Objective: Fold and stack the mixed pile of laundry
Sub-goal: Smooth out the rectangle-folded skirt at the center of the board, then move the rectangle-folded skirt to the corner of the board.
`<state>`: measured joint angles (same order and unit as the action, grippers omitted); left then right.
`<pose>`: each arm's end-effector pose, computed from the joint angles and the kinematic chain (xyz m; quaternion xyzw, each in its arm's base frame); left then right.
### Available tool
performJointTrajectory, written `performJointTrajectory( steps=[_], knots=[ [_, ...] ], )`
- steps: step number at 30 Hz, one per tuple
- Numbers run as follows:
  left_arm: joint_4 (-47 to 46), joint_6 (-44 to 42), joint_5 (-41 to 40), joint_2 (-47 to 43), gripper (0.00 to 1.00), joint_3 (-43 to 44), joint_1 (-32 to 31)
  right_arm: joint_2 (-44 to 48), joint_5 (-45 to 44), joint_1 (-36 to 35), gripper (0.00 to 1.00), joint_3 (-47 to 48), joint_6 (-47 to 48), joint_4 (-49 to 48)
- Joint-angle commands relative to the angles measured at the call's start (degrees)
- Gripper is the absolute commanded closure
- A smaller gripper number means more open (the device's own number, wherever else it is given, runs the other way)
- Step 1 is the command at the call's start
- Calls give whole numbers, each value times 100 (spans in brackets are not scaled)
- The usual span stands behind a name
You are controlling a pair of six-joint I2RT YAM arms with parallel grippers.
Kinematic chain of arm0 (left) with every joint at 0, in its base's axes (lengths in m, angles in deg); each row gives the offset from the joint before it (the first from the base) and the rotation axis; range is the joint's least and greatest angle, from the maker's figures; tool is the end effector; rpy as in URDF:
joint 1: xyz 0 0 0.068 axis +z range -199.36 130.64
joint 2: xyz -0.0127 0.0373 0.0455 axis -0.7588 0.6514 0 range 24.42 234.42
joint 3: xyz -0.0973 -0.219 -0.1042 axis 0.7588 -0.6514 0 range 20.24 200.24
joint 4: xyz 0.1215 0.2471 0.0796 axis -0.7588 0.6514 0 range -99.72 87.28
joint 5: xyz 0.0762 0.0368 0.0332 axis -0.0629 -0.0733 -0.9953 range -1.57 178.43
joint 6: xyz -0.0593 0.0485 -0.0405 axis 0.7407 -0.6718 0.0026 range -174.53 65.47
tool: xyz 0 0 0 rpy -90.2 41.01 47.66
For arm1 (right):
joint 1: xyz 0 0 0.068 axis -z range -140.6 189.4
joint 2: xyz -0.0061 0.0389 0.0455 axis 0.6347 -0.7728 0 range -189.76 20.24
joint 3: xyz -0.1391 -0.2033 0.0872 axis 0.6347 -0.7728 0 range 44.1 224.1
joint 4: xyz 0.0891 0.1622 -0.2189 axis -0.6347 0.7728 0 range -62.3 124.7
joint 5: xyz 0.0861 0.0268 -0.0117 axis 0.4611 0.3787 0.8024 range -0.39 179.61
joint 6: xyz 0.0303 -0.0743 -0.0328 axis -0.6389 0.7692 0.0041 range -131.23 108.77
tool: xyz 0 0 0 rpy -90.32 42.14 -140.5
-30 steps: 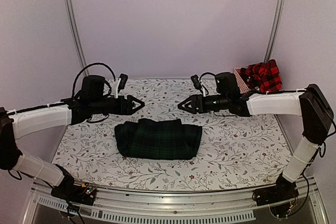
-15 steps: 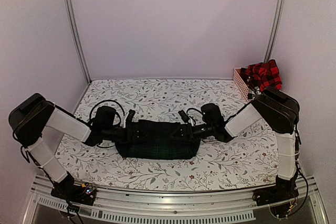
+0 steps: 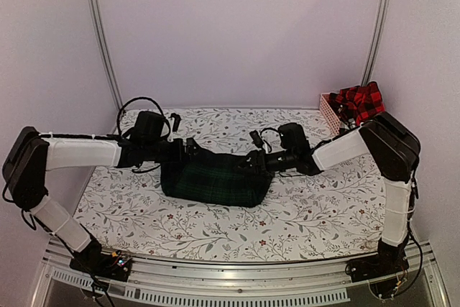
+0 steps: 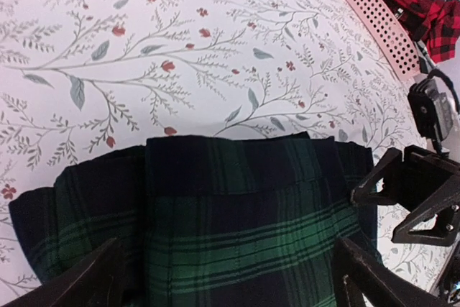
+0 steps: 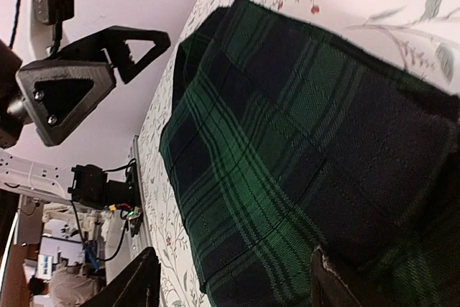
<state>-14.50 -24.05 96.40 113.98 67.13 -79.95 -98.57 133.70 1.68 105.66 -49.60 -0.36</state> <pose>0.3190 -0.2009 0.1335 0.0314 0.8962 -0.2764 0.3457 0.3247 0.3184 0.0754 -0.1854 0.8004 0.5441 0.1699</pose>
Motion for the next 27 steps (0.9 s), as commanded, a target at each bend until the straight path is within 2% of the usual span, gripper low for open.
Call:
performJointTrajectory(
  steps=[1,5,6,10,14,21,27],
  knots=[
    [2084,-609,-1718,-314,0,757,-835,1472,-1863,67,23,243,1618,1947],
    [2447,-581,-1988,-96,0,1123,-1544,2421,-2982,191,2,-257,2203,2099],
    [2599,-495,-2074,28,0,1253,-1679,2663,-3039,283,1,-421,2233,2040],
    [2901,-153,-1936,674,0,1710,-1862,3160,-2357,827,1,-925,2056,1807],
    [2720,119,-1702,1366,0,1979,-1905,3426,-1601,1345,1,-1375,1649,1442],
    [3098,289,-1555,2879,0,2709,-1446,3547,-1598,1500,1,-1582,1679,1502],
    [3029,82,-1358,2809,2,2419,-141,3708,-1513,1634,1,-1707,1688,1465]
  ],
)
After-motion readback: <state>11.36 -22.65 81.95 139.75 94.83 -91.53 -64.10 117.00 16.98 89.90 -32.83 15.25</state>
